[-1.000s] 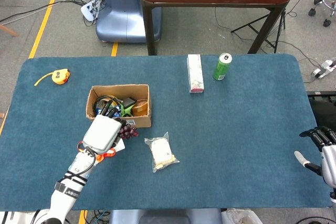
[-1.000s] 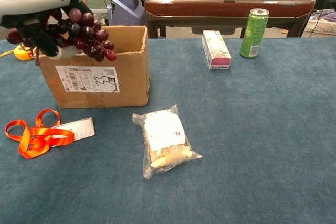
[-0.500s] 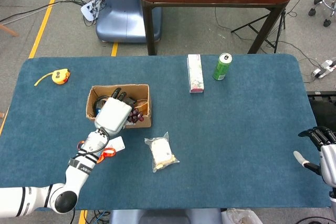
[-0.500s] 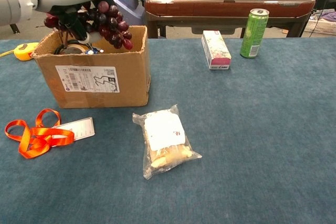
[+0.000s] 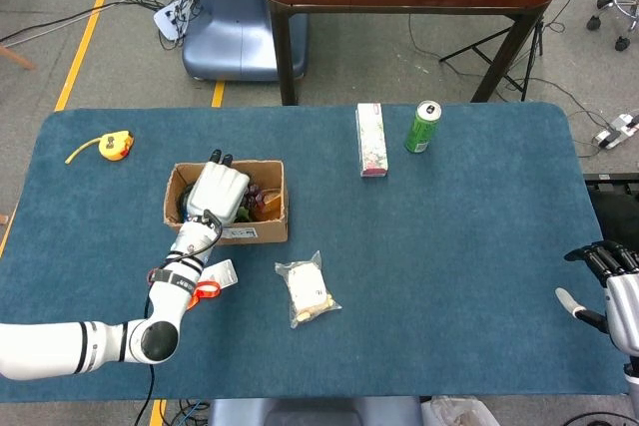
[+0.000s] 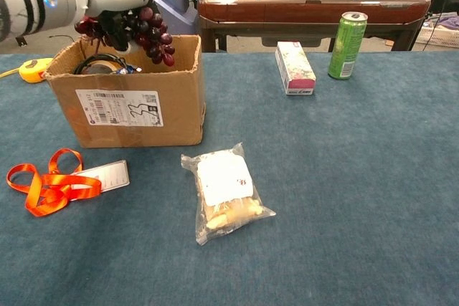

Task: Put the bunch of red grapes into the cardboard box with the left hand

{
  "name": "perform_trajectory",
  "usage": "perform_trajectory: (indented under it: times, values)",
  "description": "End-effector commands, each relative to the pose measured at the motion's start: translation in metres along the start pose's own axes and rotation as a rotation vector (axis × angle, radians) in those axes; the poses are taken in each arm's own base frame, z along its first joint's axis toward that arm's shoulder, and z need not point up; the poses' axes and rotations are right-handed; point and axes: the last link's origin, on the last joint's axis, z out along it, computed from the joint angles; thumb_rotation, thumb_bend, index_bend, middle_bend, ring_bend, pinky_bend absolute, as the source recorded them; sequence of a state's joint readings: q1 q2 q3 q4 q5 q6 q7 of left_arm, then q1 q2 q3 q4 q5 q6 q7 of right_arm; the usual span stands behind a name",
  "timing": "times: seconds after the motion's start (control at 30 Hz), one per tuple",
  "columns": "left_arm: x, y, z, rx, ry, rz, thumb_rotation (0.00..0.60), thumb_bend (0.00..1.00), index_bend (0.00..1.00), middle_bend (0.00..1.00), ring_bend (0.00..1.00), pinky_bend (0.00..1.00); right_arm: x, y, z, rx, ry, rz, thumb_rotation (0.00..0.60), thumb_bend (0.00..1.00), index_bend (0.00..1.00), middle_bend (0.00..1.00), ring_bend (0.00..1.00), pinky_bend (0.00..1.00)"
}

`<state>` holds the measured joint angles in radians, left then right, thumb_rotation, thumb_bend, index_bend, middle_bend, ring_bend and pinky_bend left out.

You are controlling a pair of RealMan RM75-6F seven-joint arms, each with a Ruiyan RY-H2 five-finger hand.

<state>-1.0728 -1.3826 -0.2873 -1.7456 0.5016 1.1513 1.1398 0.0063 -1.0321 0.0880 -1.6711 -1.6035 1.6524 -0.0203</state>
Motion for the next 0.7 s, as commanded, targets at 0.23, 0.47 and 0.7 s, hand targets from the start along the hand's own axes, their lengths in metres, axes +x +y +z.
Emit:
perform_trajectory:
  times: [0.23,0.47,0.7]
  values:
    - [-0.001,-0.002,0.006,0.083,0.008,0.085,0.6,0.26,0.02,0.21,0.17,0.16,0.001,0.0,0.0,0.002,0.001,0.006,0.6,0.15,0.43,0.43,0.29,0.41]
    - [0.002,-0.003,0.0,0.101,0.021,0.095,0.6,0.2,0.0,0.05,0.13,0.16,0.0,0.0,0.0,0.005,-0.004,0.004,0.6,0.15,0.43,0.43,0.29,0.41]
    - [0.011,-0.008,-0.018,0.109,0.031,0.091,0.6,0.2,0.0,0.05,0.12,0.16,-0.001,-0.001,0.0,0.006,-0.006,0.004,0.6,0.15,0.43,0.43,0.29,0.41]
